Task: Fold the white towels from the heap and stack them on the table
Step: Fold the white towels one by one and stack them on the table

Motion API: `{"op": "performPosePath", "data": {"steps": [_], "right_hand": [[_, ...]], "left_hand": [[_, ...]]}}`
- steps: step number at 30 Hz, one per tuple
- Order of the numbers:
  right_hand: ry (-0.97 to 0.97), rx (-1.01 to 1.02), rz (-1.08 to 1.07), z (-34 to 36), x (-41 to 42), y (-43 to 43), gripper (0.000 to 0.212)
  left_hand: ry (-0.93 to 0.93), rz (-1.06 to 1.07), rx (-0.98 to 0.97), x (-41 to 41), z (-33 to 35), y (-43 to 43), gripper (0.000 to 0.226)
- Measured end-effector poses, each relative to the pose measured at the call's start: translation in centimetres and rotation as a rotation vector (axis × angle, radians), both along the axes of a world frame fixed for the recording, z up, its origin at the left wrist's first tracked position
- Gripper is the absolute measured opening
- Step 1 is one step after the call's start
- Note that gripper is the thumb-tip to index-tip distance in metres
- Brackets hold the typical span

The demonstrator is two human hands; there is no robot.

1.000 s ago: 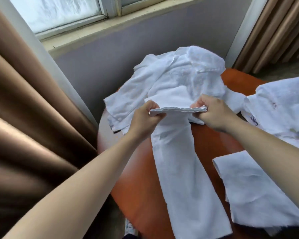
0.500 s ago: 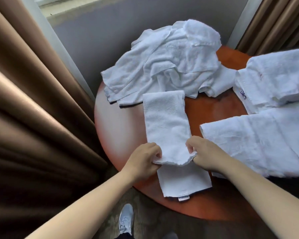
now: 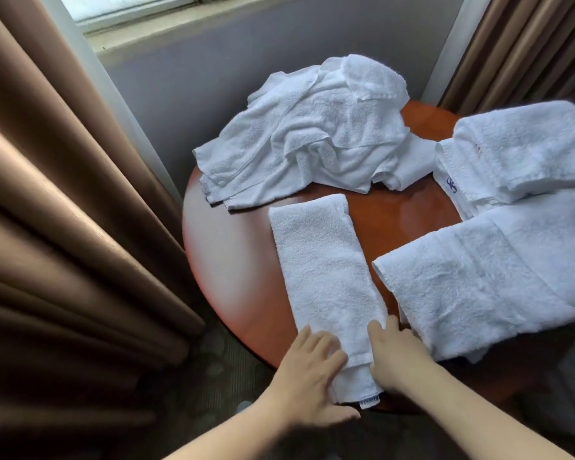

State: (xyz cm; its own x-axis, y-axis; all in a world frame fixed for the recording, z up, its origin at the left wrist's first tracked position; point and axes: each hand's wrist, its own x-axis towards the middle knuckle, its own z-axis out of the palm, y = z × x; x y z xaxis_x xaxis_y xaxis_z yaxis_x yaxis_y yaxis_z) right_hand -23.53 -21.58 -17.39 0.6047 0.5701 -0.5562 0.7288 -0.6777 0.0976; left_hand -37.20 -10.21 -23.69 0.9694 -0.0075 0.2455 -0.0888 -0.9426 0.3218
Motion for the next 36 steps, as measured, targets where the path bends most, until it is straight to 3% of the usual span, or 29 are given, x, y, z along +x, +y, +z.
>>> {"op": "performPosePath", "data": {"steps": [3, 5, 12, 16, 21, 24, 29, 32, 36], "right_hand": [[-0.052, 0.119, 0.016, -0.5, -0.4, -0.4, 0.033], [-0.056, 0.183, 0.016, -0.5, -0.3, -0.5, 0.031], [0.151, 0.487, -0.090, -1.4, -0.5, 2.9, 0.012], [-0.056, 0.422, -0.053, -1.6, -0.5, 6.0, 0.021], [-0.190, 0.723, 0.136, -1.3, -0.1, 6.4, 0.034], [-0.099, 0.865, 0.195, -0.7, -0.3, 5.4, 0.013], [0.066, 1.001, 0.230, -1.6, -0.1, 2.7, 0.030], [0.132, 0.970, 0.225, -2.1, 0.2, 1.0, 0.039], [0.224, 0.898, 0.196, -3.1, 0.1, -0.8, 0.042]], "left_hand": [[0.122, 0.087, 0.214, -0.2, -0.2, -1.4, 0.061], [0.106, 0.090, 0.267, -0.3, -0.5, -1.2, 0.058], [-0.069, 0.134, 0.111, -0.6, -0.8, 5.5, 0.014], [0.017, 0.159, 0.167, 0.0, 0.5, 7.7, 0.024], [0.124, 0.169, 0.230, -0.5, 1.4, 6.0, 0.033], [0.003, 0.193, 0.181, -0.6, 1.3, 5.9, 0.009], [-0.135, 0.152, 0.210, -0.7, 1.0, 5.7, 0.014], [-0.147, 0.097, 0.187, -1.1, 0.0, 5.6, 0.004], [-0.200, 0.080, 0.124, -1.3, -0.5, 5.3, 0.015]]}}
